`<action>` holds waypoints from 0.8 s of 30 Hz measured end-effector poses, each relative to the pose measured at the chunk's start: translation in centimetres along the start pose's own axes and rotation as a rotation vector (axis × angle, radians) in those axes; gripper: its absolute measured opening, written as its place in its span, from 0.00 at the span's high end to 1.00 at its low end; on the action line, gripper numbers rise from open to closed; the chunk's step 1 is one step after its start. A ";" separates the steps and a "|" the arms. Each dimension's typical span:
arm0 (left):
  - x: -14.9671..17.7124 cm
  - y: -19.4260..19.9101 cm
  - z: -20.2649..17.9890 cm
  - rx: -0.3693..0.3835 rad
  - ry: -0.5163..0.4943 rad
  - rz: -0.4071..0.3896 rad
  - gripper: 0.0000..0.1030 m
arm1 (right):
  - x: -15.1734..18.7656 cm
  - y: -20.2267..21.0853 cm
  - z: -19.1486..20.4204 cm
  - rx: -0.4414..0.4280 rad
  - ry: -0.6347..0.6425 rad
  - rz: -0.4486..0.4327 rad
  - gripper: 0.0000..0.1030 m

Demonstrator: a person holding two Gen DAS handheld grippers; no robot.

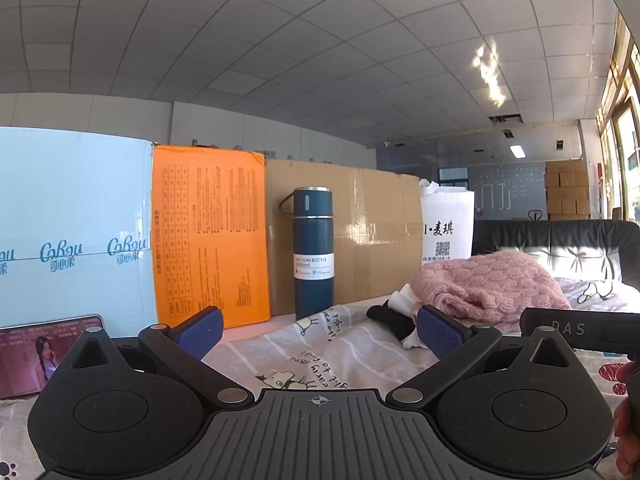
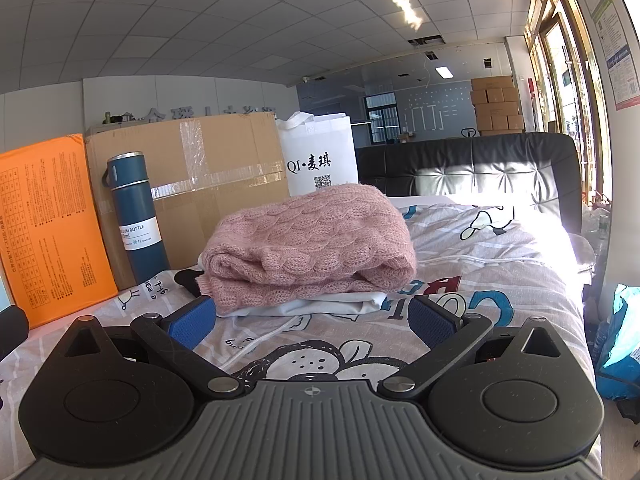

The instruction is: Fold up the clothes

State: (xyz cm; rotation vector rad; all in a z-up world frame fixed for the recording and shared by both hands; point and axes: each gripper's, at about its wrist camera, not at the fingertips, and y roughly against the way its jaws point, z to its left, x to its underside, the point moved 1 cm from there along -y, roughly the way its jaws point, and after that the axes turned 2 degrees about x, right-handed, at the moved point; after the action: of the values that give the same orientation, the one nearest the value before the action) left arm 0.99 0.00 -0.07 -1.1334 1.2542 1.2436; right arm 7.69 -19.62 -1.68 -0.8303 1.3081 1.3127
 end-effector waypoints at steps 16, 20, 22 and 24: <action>0.1 0.0 0.3 -0.007 0.009 -0.001 0.00 | 0.1 -0.3 -0.1 -0.001 0.003 0.002 0.00; 0.1 0.0 0.3 -0.007 0.007 -0.005 0.00 | 0.0 -0.1 0.1 -0.002 0.005 0.001 0.00; 0.1 -0.1 0.3 -0.007 0.006 -0.005 0.00 | 0.0 -0.1 0.1 -0.002 0.004 0.001 0.00; 0.1 -0.1 0.4 -0.006 0.006 -0.006 0.00 | 0.0 -0.1 0.1 -0.002 0.004 0.001 0.00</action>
State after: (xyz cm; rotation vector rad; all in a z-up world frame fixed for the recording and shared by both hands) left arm 1.13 0.36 -0.16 -1.1447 1.2515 1.2415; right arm 7.84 -19.55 -1.74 -0.8343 1.3110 1.3145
